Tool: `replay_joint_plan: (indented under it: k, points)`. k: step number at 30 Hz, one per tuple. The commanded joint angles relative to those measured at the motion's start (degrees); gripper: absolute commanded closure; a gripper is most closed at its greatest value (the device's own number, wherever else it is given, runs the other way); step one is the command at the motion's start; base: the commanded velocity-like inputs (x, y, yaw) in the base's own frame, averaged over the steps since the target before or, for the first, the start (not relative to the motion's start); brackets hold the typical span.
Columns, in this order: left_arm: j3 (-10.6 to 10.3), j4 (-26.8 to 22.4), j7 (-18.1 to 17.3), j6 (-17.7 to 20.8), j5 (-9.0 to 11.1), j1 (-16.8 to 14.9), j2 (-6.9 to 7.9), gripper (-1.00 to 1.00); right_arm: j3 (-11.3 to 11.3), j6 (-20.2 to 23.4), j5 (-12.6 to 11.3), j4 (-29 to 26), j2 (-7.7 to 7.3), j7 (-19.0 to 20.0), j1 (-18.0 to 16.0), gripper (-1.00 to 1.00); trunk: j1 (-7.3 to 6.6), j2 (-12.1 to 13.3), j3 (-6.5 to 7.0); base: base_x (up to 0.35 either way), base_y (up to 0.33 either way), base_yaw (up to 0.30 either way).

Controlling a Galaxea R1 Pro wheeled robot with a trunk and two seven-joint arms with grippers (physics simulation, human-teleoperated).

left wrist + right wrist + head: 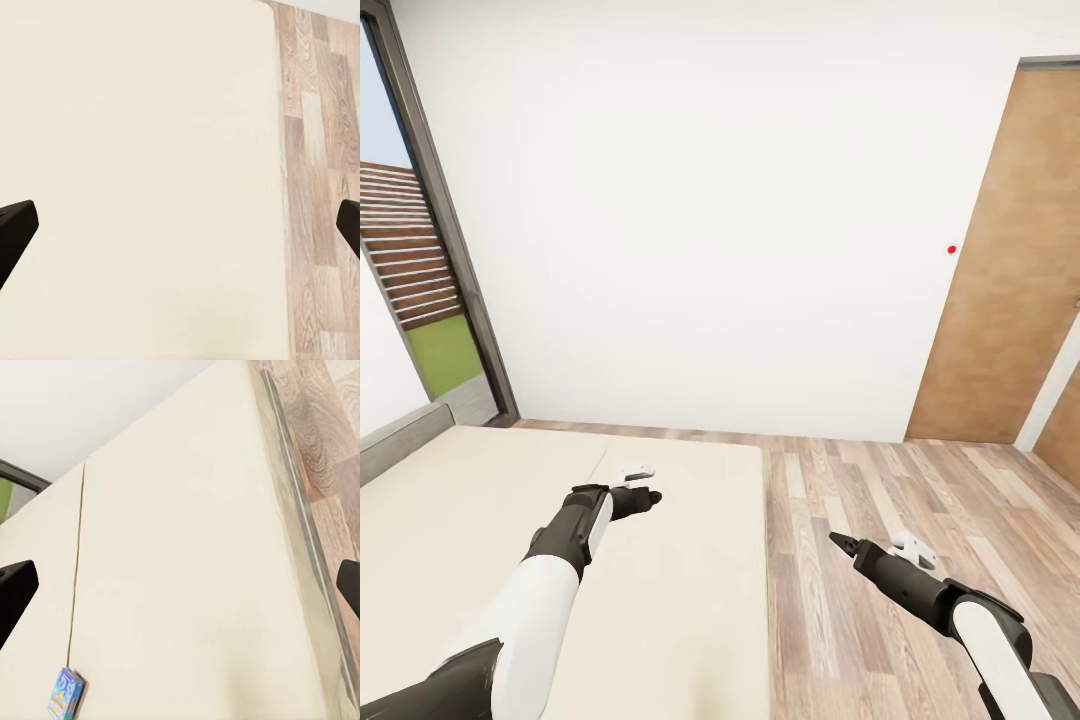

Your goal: Put all the toys in the child's room - the three board games (two on the bed and one on the table), the two jigsaw puzzles on the table, and the tennis ball on the table - inside the toy box on the table in the child's room.

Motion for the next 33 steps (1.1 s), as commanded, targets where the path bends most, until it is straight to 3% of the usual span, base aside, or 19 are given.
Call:
replay_joint_plan:
  k: [1,33]
  points:
    - [0.5,-0.1,-0.5,0.2,-0.6,-0.1,-0.09,-1.00,0.0,0.2,-0.6,-0.1,-0.01,-0.5,0.0,-1.00,0.04,-0.1,-0.11,0.001,0.004,-0.002]
    - [0.5,-0.1,-0.5,0.3,-0.6,-0.1,-0.06,-1.00,0.0,0.2,-0.6,-0.1,-0.01,-0.6,-0.1,-1.00,0.04,-0.1,-0.11,0.000,0.081,0.000]
